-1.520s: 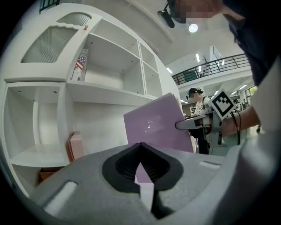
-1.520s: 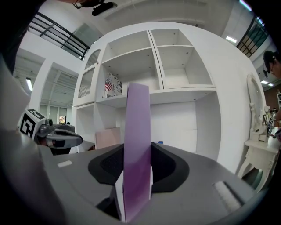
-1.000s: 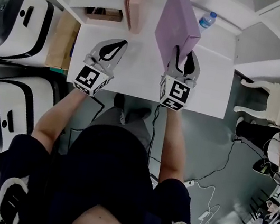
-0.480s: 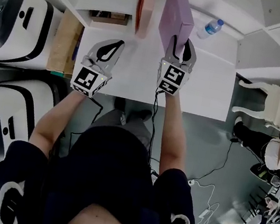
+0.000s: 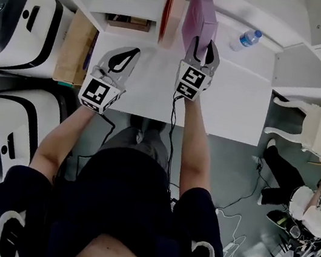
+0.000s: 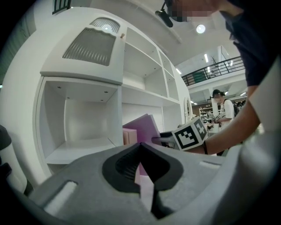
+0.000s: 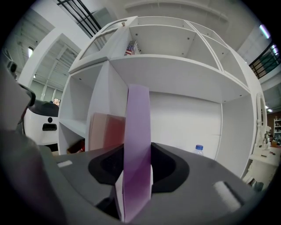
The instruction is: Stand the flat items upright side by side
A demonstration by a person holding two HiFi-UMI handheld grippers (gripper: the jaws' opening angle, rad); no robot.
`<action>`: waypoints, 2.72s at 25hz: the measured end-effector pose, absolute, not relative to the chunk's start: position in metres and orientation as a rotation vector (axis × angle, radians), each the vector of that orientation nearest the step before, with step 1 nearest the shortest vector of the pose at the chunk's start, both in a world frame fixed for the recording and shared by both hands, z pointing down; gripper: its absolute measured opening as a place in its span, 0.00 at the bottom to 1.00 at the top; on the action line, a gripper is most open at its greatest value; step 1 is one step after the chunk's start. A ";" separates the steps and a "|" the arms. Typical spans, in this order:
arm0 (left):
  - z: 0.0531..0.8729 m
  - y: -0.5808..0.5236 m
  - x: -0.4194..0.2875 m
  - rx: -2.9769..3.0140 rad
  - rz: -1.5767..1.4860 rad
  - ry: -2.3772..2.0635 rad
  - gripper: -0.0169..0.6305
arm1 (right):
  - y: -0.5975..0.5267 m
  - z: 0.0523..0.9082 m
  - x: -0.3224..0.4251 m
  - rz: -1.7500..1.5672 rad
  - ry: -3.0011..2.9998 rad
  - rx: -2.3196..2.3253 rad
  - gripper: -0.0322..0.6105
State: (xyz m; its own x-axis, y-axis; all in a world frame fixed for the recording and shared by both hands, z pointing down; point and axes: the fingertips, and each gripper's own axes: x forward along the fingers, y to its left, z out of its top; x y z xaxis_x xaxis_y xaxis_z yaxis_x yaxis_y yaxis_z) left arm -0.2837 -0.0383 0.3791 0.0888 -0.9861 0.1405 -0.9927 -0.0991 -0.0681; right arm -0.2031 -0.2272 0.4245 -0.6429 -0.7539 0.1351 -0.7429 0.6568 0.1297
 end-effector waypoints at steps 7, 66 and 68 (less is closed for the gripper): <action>0.388 -0.038 -0.293 2.175 0.227 -2.153 0.03 | -0.239 0.437 -0.225 -0.148 -2.733 1.206 0.30; 0.416 -0.032 -0.310 2.042 0.223 -2.201 0.03 | -0.221 0.485 -0.278 -0.051 -2.644 0.430 0.47; 0.416 -0.032 -0.310 2.041 0.221 -2.202 0.03 | -0.222 0.484 -0.277 -0.055 -2.645 0.429 0.47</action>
